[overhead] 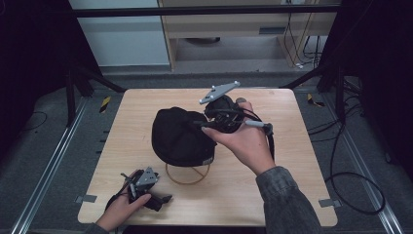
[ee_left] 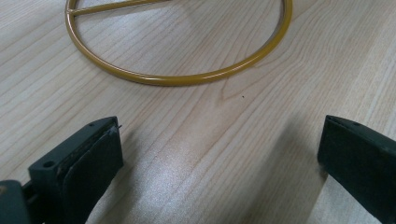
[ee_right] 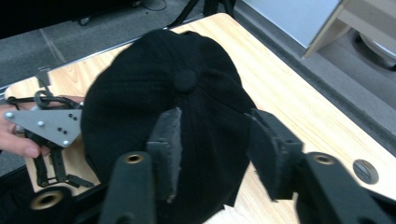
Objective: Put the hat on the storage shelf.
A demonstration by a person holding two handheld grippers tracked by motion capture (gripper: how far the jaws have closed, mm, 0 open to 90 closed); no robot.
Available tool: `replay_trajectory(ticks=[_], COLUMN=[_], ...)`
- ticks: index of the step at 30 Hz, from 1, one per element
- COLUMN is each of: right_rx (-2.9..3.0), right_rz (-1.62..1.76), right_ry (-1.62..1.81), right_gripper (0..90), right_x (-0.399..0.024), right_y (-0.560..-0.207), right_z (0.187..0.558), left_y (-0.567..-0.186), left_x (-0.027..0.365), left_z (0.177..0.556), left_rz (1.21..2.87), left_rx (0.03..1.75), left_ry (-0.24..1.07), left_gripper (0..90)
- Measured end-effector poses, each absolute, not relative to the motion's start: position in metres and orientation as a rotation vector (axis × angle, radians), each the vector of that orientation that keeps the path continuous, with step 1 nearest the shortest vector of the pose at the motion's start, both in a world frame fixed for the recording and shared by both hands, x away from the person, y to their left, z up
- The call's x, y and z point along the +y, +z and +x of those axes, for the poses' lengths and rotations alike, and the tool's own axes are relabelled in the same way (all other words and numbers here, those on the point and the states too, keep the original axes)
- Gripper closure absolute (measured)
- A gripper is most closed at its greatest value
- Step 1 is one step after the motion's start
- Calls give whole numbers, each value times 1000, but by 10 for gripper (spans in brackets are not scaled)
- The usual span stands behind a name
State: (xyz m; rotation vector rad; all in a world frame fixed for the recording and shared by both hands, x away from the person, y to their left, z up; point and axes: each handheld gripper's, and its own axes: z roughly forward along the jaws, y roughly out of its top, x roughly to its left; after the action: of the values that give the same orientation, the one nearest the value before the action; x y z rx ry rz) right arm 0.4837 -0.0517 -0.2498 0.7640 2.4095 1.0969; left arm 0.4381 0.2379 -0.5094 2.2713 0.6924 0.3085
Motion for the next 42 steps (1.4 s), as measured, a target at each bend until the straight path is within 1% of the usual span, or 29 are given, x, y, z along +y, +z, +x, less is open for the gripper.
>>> replay_trajectory(ticks=[10, 14, 21, 31, 42], right_rx=[2351, 2323, 2280, 2251, 2256], right_rz=[830, 858, 893, 926, 960], right_ry=[1110, 1105, 1074, 1073, 996], right_gripper=[310, 215, 110, 73, 100], right_x=[-70, -76, -87, -114, -135], right_y=[-257, -259, -264, -284, -315], right_z=[481, 481, 477, 468, 461], left_y=[-509, -509, -509, -510, -510], left_x=[238, 238, 238, 238, 238], left_z=[438, 438, 438, 438, 438], left_rz=[2273, 2272, 2270, 2270, 2269], left_rx=[692, 692, 692, 692, 694], left_ry=[308, 308, 309, 310, 310], left_gripper=[0, 0, 0, 0, 0])
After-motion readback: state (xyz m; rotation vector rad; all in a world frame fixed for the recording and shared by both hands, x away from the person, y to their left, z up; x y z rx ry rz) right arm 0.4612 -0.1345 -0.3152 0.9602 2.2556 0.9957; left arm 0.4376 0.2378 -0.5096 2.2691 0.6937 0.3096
